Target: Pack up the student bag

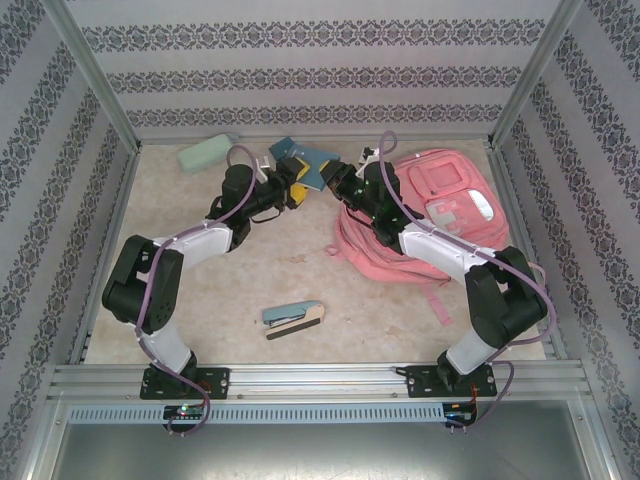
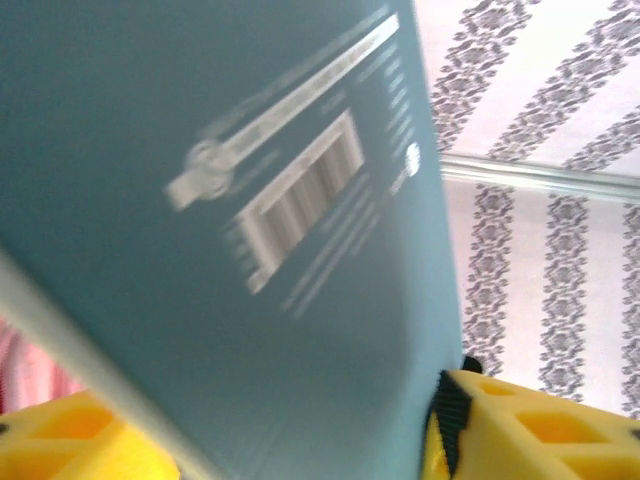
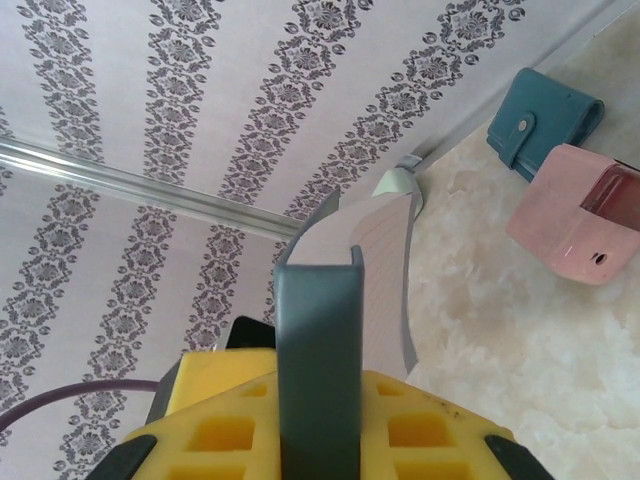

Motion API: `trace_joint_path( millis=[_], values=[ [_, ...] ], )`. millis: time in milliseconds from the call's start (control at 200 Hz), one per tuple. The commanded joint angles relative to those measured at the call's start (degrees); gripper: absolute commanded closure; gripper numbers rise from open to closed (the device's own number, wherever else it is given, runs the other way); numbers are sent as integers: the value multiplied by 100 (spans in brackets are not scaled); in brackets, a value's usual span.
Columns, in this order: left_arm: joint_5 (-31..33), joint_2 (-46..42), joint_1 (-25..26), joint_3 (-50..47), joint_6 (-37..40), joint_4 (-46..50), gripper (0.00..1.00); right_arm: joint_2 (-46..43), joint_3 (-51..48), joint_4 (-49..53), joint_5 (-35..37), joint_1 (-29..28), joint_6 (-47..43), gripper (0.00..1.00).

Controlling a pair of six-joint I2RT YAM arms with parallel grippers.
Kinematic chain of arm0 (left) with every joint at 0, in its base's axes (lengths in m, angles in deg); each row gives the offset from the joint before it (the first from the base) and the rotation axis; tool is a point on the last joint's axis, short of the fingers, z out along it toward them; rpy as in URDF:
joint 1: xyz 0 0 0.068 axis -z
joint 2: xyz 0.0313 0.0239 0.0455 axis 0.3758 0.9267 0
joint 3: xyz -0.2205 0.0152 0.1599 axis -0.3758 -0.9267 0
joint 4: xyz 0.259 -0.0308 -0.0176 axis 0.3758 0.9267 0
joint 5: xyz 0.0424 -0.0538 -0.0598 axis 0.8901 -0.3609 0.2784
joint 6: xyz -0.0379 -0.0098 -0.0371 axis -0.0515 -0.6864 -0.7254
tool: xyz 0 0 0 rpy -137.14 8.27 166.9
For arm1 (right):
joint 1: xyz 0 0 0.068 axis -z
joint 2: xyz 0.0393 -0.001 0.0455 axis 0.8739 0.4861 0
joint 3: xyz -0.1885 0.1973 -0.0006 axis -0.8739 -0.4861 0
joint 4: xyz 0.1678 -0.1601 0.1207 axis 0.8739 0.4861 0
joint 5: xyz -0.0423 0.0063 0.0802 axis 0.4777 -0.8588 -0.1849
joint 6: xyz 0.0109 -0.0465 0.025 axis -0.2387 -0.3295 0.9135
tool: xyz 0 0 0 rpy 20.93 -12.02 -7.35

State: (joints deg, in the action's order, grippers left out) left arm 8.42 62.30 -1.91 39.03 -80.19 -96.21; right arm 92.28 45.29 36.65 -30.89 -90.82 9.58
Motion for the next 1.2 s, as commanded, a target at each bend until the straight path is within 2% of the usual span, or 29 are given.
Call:
trace_joint_path(
  millis=[0, 120, 310, 350, 395, 455, 505, 610, 754, 939, 1064, 1194],
  values=[
    [2, 335, 29, 287, -441, -866, 42, -248, -19, -472, 116, -93, 78, 100],
    [94, 362, 4, 299, -535, -835, 60, -282, -80, -454, 53, -94, 56, 100],
    [-1, 253, -52, 404, -272, -214, 90, -399, -423, -202, 107, -111, -166, 100],
    [-7, 222, -57, 409, -206, -88, 95, -424, -538, -187, 119, -98, -190, 91],
    [-35, 183, -73, 441, -90, 100, 99, -440, -626, -105, 118, -85, -301, 75],
    [-75, 121, -91, 456, 89, 366, 100, -485, -652, 281, 144, -61, -614, 54],
    [-118, 71, -122, 457, 242, 584, 100, -558, -653, 701, 185, -29, -937, 49],
    [-213, -151, -236, 388, 657, 1122, 100, -767, -607, 1748, 423, 109, -1708, 48],
    [-339, -592, -384, 473, 1789, 2609, 100, -944, -339, 3162, 944, 331, -2991, 49],
    [-245, -1060, -431, 570, 3135, 4093, 100, -331, 594, 4847, 1231, 521, -4429, 53],
    [-212, -1239, -426, 605, 3619, 4594, 100, 192, 1092, 5385, 1408, 573, -5026, 54],
    [-242, -1334, -427, 606, 3798, 4786, 100, 666, 1452, 5657, 1423, 592, -5388, 55]
  ],
)
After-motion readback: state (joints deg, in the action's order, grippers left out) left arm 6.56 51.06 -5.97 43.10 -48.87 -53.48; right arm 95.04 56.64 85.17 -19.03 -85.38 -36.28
